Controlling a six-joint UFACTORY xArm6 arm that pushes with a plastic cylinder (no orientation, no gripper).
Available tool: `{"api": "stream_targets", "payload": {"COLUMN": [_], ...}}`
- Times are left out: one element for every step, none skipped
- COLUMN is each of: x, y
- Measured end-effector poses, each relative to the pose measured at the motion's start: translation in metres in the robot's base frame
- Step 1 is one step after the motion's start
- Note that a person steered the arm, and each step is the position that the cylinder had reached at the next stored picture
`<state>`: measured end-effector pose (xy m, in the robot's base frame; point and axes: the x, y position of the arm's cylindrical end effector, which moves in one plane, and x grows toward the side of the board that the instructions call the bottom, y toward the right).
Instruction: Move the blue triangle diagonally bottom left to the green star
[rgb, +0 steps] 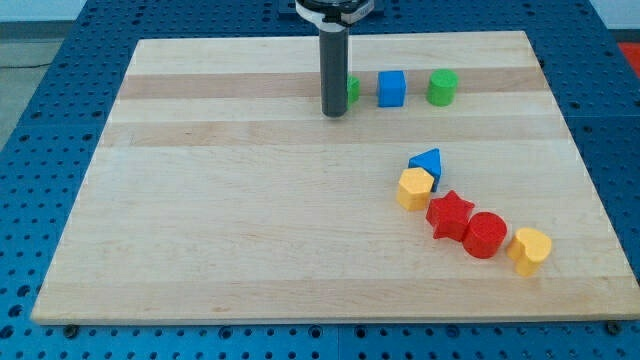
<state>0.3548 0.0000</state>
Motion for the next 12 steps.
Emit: {"api": "stream_targets", "payload": {"x": [0.025, 0.042, 0.044, 0.06, 0.09, 0.092, 0.099, 0.114, 0.113, 0.107, 0.111, 0.111], "y": [0.007, 0.049, 0.117, 0.165, 0.16, 0.128, 0.106, 0.088, 0.049, 0.01, -0.014, -0.052]}}
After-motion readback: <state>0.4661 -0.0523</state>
